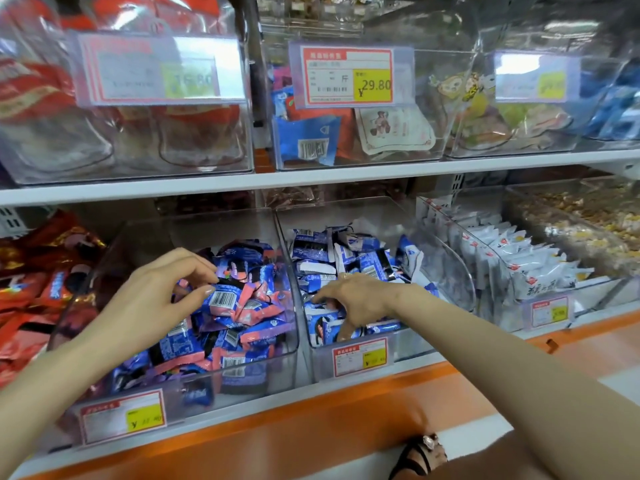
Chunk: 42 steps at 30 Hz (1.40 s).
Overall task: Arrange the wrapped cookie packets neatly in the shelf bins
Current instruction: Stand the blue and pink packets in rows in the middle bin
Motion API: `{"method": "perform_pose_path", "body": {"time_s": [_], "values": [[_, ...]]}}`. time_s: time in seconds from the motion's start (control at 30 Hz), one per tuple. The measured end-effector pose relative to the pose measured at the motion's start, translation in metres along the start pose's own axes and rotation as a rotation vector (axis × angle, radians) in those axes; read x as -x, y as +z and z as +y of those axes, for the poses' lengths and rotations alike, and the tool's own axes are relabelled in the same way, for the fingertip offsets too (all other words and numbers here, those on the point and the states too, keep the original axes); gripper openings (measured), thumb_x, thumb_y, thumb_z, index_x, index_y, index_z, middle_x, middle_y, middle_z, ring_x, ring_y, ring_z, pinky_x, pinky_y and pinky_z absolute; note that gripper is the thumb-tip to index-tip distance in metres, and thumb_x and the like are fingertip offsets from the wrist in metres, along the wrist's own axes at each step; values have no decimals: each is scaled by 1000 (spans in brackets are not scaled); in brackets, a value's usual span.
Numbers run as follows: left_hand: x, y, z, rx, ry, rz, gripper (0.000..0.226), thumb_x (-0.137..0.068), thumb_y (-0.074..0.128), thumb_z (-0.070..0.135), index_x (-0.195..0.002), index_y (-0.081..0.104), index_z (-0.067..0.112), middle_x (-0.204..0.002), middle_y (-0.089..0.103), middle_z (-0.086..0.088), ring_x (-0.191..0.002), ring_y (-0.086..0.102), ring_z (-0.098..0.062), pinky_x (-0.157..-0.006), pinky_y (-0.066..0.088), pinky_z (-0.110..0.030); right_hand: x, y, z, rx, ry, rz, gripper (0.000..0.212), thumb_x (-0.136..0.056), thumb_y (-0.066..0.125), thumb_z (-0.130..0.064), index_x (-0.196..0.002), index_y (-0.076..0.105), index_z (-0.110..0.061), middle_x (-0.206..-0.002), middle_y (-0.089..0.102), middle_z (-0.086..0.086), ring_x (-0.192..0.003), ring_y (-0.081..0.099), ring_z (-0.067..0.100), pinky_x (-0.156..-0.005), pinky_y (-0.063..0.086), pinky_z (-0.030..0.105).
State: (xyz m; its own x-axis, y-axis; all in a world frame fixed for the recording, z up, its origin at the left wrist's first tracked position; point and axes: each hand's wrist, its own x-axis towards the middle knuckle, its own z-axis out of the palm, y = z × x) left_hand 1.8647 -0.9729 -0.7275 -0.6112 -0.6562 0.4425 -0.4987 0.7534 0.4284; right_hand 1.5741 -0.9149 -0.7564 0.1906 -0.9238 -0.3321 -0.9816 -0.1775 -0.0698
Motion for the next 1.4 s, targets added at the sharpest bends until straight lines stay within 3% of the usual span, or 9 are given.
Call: {"method": "perform_pose_path", "body": {"time_s": [0.23, 0.43, 0.53, 0.67, 0.77, 0.93, 1.1, 1.23, 1.4], "values": [[0, 4, 4, -12, 17, -33, 17, -81, 67, 8, -83, 66, 25, -101, 57, 20, -91, 56, 3, -75, 47, -21, 10, -3, 5, -96, -4, -80, 40, -80, 73, -27, -105, 41, -25, -90, 42, -7, -83, 36, 10, -64, 24, 20], [-1, 5, 9, 0, 45, -47, 21, -79, 67, 6, -83, 65, 27, -104, 55, 22, -95, 56, 1, -77, 43, -10, 0, 0, 1, 56, 8, -157, 63, -82, 69, -37, -137, 42, -19, -127, 49, -1, -122, 38, 21, -107, 23, 38], [-1, 6, 9, 0, 48, -50, 23, -79, 67, 4, -83, 65, 27, -109, 52, 25, -96, 56, 1, -77, 42, -9, 0, 1, 2, 39, 3, -116, 70, -82, 69, -39, -140, 36, -21, -132, 49, 2, -121, 40, 22, -103, 24, 36], [-1, 8, 10, -4, 54, -66, 24, -78, 67, 4, -83, 65, 28, -110, 51, 25, -95, 55, 4, -77, 43, -13, 1, 4, 4, 52, 15, 101, 44, -78, 72, -39, -105, 43, -19, -85, 47, -4, -91, 41, 19, -80, 28, 31], [-1, 9, 9, 9, 51, -72, 27, -78, 68, 3, -84, 64, 29, -107, 52, 25, -94, 55, 5, -76, 43, -16, -4, 8, 7, 69, 30, 198, 43, -76, 72, -39, -94, 38, -21, -76, 39, -6, -85, 40, 18, -79, 31, 32], [-2, 10, 13, 17, 56, -62, 20, -81, 66, 12, -85, 63, 31, -107, 51, 29, -96, 56, 3, -75, 49, -21, -7, 6, 10, 66, 61, 248, 45, -75, 71, -47, -102, 45, -22, -86, 46, -6, -86, 39, 15, -76, 31, 30], [-1, 10, 16, 12, 52, -68, 13, -82, 64, 19, -84, 63, 32, -109, 50, 29, -96, 56, 4, -78, 51, -31, -10, 10, 12, 57, 71, 225, 63, -74, 71, -52, -122, 46, -18, -113, 57, 2, -104, 48, 21, -90, 33, 33], [-2, 7, 12, -29, 22, -80, 14, -83, 62, 23, -86, 60, 36, -109, 50, 28, -96, 55, 4, -79, 50, -32, -4, 6, 11, -170, 53, 208, 63, -75, 73, -47, -127, 49, -23, -120, 56, -1, -109, 50, 18, -95, 41, 33], [-3, -4, -2, -96, -70, -15, 5, -84, 61, 31, -87, 58, 34, -96, 56, 19, -84, 59, 0, -73, 52, -38, 7, -5, 12, -513, 65, 493, 29, -83, 71, -29, -109, 62, -19, -95, 64, 1, -90, 61, 16, -84, 50, 33]]}}
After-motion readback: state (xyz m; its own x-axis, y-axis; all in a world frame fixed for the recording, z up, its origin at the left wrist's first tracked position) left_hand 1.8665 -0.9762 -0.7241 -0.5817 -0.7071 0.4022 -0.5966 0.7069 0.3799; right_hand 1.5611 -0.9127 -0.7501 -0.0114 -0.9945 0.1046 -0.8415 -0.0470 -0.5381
